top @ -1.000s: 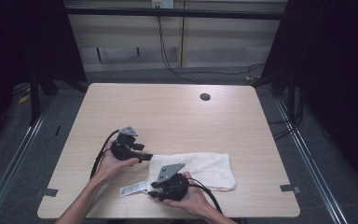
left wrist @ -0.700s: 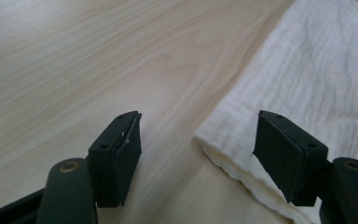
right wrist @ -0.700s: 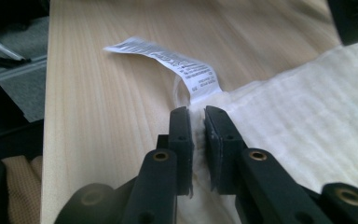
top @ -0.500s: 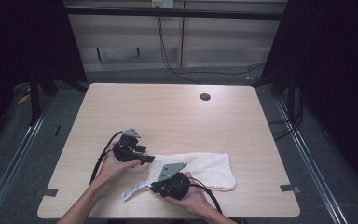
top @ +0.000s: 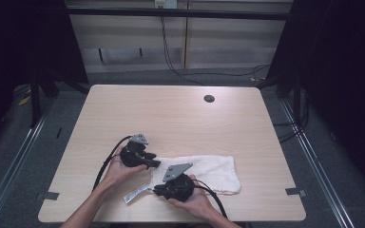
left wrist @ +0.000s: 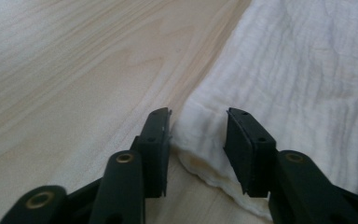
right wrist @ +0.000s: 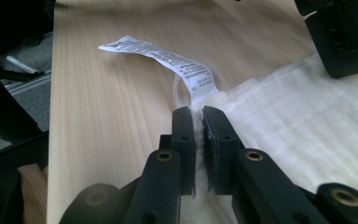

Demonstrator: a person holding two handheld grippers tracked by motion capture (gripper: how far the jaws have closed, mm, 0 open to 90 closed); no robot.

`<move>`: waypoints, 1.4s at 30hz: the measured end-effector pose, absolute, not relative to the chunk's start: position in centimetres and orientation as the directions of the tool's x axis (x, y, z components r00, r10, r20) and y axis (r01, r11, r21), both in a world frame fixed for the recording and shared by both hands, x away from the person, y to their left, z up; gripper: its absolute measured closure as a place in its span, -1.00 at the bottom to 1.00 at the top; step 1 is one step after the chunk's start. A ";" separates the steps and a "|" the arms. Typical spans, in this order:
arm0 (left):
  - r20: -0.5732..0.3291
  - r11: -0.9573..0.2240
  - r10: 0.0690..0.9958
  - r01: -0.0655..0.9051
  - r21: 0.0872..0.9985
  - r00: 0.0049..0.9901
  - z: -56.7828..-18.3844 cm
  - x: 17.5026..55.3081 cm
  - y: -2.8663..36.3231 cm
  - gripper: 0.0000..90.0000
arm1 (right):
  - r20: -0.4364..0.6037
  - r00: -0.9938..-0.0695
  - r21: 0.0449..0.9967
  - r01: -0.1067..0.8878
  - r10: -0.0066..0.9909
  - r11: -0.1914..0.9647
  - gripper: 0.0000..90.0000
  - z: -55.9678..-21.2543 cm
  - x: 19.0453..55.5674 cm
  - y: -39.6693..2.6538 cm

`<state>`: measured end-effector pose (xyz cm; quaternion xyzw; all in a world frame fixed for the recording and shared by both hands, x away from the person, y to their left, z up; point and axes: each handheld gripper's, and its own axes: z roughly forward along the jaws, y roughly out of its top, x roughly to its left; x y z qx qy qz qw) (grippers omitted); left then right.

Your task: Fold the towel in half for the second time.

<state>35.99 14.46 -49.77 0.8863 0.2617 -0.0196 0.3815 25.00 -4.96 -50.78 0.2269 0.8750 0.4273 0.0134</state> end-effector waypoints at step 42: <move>-0.322 -0.442 0.448 0.520 0.731 0.834 -47.8 35.9 16.7 0.88 | 0.223 -0.901 0.792 0.390 0.372 0.469 0.88 -47.5 25.5 -5.5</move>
